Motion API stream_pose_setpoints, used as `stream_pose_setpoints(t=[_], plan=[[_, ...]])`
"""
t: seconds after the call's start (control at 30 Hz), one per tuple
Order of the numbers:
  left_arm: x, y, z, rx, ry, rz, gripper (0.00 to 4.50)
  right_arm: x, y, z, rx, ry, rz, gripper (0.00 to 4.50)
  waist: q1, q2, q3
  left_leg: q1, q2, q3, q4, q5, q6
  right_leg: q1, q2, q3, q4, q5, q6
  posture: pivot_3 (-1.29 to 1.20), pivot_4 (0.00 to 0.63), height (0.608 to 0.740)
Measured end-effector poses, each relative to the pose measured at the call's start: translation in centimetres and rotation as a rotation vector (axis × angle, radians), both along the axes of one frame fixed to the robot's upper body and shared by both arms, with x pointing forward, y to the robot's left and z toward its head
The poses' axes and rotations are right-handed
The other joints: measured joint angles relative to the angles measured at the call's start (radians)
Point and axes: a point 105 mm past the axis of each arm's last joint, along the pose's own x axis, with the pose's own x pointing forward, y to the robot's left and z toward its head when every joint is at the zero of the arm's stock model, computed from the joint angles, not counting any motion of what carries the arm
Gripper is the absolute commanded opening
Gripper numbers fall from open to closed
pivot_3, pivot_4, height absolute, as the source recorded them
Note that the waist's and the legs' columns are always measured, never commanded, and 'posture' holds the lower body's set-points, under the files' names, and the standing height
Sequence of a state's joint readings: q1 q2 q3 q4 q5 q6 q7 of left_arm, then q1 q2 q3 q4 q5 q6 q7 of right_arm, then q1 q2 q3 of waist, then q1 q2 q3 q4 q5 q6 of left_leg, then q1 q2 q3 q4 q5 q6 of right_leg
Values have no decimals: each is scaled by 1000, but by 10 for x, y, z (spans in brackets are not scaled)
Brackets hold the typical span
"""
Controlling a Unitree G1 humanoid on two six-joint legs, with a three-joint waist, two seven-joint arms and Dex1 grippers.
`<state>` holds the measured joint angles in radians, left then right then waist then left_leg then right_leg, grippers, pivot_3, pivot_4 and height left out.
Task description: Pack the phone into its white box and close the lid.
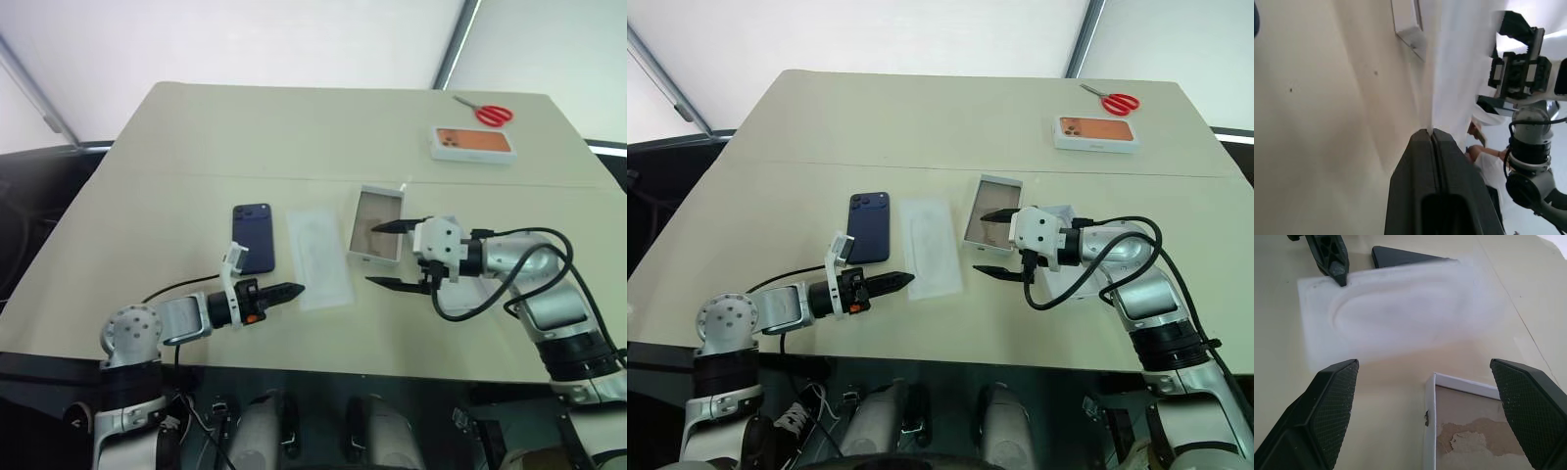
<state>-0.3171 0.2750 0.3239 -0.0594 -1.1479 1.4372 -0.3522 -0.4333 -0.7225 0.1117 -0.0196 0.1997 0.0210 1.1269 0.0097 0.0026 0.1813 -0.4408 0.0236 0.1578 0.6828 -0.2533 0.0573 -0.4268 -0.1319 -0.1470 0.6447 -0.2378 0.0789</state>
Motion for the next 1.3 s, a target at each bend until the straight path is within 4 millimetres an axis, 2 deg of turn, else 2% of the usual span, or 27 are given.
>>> stream_pose_setpoints(t=[0.13,0.27,0.4,0.53,0.6,0.67,0.77,0.87,1.0,1.07,1.2,1.3], plan=[[2,6,2,-1,-19,15,60,1,-1,-1,3,15,-8,4500,-1,0,0,0,0,0,0,0,0,0,0,0,0,0,0,0,150,738],[11,35,6,53,-52,107,60,2,0,-7,26,88,-31,4500,-6,0,0,-1,1,0,-1,0,0,-2,0,0,0,0,0,0,150,738],[29,63,28,70,-173,242,60,8,5,-26,6,212,-81,4500,-4,0,0,-2,1,0,0,0,0,-2,0,0,0,-1,-3,0,150,738],[41,74,40,108,-246,300,60,26,8,-37,3,269,-161,4500,-1,0,0,-2,0,0,-1,0,-1,-3,-1,0,0,-1,-3,0,150,738],[42,72,41,104,-248,296,0,31,10,-39,4,288,-175,3990,-1,0,1,-2,0,0,-1,0,0,-3,-1,0,0,0,-1,0,150,738],[44,68,44,89,-254,292,0,35,8,-43,-13,298,-193,3255,0,0,1,-2,0,0,-1,0,0,-3,-1,0,0,0,0,0,150,738],[45,65,45,78,-251,293,0,36,4,-50,-26,319,-210,1627,-3,-1,1,-2,0,0,-1,0,0,-3,0,0,0,0,0,0,150,738],[43,61,46,52,-240,277,0,36,7,-49,-21,307,-192,69,-9,-1,1,-2,0,0,-1,0,0,-2,0,0,0,0,0,0,150,738],[45,58,48,47,-233,283,0,29,16,-43,-8,274,-122,22,-13,-1,1,-2,0,0,-1,1,2,-2,1,0,0,0,0,0,150,738],[46,53,55,36,-238,264,0,17,26,-42,2,266,-53,22,-11,-1,1,-2,0,0,-1,1,2,-2,1,0,0,0,0,0,150,738],[49,47,71,9,-278,243,0,-5,50,-48,11,261,64,22,-19,-1,1,-2,0,0,-1,1,2,-2,1,0,0,0,0,0,150,738],[51,46,72,-1,-266,245,0,-12,55,-51,-7,238,99,22,-21,-1,1,-2,0,0,-1,2,2,-2,2,0,0,0,0,0,150,738]])
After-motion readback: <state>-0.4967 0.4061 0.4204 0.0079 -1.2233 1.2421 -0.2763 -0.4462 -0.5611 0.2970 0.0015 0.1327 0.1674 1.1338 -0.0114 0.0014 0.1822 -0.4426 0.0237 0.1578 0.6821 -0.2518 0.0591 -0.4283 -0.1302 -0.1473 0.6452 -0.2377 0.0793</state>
